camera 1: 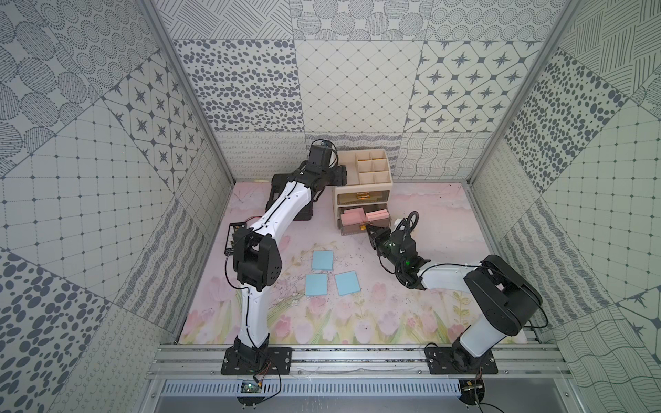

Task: Please put the sticky notes in the drawer by color
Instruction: Adjust the drawer in the storage box, then adjust the sticky notes in the drawer.

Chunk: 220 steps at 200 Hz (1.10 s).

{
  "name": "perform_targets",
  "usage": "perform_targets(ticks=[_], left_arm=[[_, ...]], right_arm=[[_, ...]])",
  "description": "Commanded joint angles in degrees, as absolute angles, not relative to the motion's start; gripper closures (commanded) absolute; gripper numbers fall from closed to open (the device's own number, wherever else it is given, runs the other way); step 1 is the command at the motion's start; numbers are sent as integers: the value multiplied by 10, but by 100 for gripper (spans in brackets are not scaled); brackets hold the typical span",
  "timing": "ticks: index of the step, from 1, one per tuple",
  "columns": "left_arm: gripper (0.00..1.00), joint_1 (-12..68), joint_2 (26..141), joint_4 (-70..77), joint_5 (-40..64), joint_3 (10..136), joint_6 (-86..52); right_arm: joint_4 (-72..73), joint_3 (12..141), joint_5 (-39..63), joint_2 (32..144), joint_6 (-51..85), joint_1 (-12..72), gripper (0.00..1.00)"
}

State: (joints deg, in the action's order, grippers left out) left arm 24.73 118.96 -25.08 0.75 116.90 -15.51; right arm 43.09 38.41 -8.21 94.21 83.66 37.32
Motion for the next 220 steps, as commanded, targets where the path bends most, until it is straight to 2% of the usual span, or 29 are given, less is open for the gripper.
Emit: perform_targets(ticks=[1,78,108,153,179,220], left_arm=[[21,248,1182,-275,18,1179,-149],[22,248,1172,-265,25,1164,-144],[24,248,1130,-238,56,1127,-135],[27,257,1047,-259,226,1074,-136],[29,257,1036,-282,331,1068,-167],[34,259,1028,-204,488,994,-238]], right_arm=[[464,390,-95,951,821,376,100],[485,402,-113,978,852,377,100],[472,406,-121,972,850,378,100],[464,406,-124,967,844,378,100],[465,407,-123,970,845,377,100],[465,406,-122,970,844,377,100]])
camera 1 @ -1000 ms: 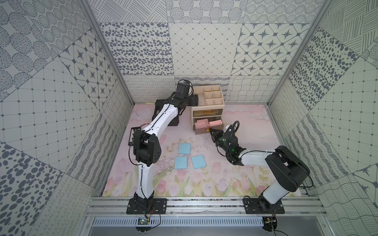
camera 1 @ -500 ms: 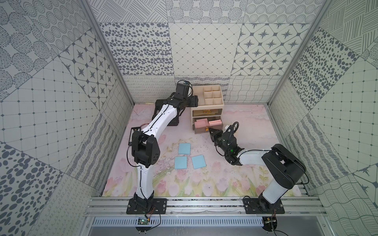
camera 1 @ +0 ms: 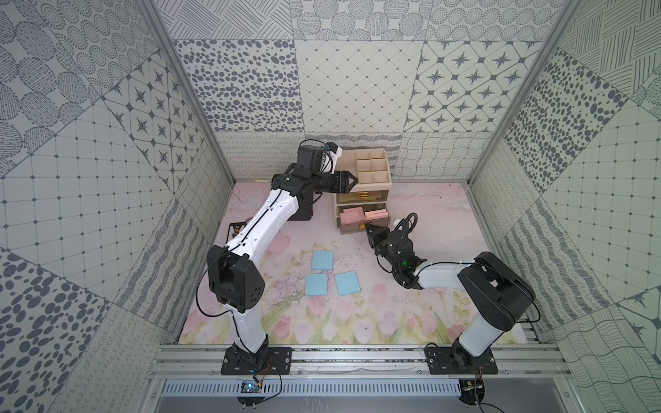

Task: Please put the sticky notes in the drawer by color
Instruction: Adjust the sticky notes in the drawer.

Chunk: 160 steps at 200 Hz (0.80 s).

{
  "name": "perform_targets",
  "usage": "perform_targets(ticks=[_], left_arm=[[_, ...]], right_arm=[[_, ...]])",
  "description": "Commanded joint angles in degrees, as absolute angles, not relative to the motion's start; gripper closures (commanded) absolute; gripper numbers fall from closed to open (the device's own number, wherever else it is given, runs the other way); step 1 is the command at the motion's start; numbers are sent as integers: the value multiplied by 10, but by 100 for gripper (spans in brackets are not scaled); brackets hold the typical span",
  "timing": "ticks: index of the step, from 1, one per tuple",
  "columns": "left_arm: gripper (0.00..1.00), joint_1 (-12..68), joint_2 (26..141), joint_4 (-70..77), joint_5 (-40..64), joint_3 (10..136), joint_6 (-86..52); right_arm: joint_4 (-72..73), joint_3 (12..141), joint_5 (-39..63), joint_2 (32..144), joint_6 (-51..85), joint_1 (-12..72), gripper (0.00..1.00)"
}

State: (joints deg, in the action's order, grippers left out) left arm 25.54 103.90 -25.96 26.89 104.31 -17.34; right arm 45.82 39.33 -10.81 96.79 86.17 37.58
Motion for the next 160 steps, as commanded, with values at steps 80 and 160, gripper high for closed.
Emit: perform_targets(ticks=[80,160], left_arm=[[39,325,1057,-247,564,977,-197],[38,347,1077,-279,558,960,-187]], right_arm=[[457,409,-120,974,840,378,100],[455,408,-120,975,841,377,100]])
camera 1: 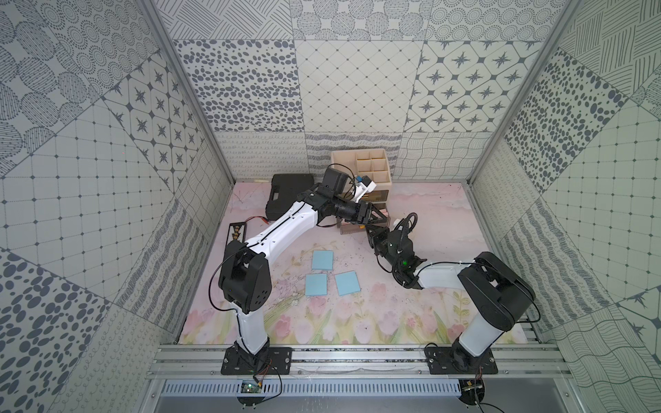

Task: Please put the sticky notes in the drawer by color
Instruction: Adjust the sticky notes in the drawer.

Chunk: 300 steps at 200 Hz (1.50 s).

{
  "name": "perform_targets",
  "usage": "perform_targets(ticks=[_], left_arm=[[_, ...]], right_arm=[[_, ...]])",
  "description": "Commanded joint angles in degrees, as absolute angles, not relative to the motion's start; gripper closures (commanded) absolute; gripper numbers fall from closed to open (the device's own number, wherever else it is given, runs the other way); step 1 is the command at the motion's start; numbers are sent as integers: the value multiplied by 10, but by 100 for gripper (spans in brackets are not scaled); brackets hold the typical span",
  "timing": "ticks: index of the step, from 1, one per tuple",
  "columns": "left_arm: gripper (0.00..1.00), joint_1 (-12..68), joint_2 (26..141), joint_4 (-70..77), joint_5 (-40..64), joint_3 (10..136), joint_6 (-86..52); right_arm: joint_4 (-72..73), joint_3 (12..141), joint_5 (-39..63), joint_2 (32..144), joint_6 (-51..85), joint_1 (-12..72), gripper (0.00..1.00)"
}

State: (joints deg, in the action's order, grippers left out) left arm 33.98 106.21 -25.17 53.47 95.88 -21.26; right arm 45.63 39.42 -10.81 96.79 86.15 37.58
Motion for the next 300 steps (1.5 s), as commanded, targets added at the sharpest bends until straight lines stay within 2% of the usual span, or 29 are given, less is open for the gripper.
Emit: perform_targets(ticks=[1,82,169,222,300], left_arm=[[38,347,1077,-280,557,960,-186],[38,346,1148,-312,489,1032,-169],[40,346,1196,-329,325,1092,-185],[41,346,1181,-306,214,1084,-192],[38,346,1119,-306,156,1049,-191]], right_arm=[[455,408,-120,975,841,377,100],[452,402,-121,964,838,377,100],[453,399,-111,960,838,377,100],[452,396,-112,962,838,377,100],[457,397,-107,968,841,379,100]])
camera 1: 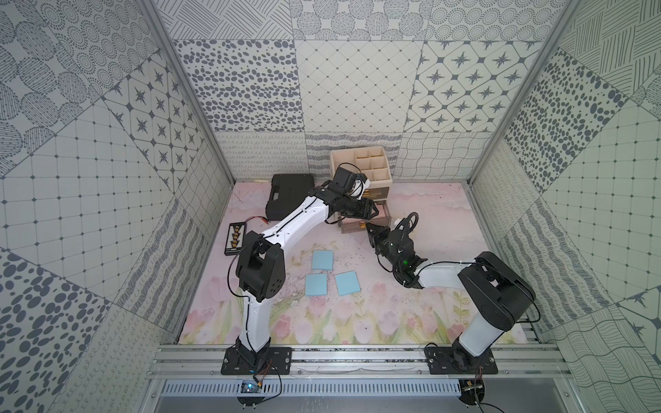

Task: Please put the sticky notes in the drawer by color
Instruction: Adjust the sticky notes in the drawer.

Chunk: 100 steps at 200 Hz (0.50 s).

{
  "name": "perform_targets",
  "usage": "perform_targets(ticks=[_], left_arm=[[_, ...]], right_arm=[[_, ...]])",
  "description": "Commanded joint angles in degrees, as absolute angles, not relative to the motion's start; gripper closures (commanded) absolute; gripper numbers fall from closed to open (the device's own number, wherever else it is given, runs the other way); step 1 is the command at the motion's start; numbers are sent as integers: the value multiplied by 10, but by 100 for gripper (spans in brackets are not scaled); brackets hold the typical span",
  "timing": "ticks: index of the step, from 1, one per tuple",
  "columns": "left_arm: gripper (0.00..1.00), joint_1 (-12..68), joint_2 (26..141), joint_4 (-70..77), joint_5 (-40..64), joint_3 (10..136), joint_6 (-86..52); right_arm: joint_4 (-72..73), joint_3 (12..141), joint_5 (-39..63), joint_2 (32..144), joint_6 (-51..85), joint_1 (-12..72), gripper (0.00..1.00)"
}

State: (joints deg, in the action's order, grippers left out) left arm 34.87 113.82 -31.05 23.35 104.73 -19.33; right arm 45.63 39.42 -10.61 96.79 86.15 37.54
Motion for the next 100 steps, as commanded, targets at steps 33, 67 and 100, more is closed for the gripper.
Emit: perform_targets(ticks=[33,67,100], left_arm=[[38,345,1096,-289,160,1038,-201],[36,328,1042,-261,130,1037,-220],[31,318,1014,-277,-13,1070,-178]], right_arm=[[456,400,-112,966,840,378,100],[454,411,-107,975,838,376,100],[455,425,-104,987,835,375,100]])
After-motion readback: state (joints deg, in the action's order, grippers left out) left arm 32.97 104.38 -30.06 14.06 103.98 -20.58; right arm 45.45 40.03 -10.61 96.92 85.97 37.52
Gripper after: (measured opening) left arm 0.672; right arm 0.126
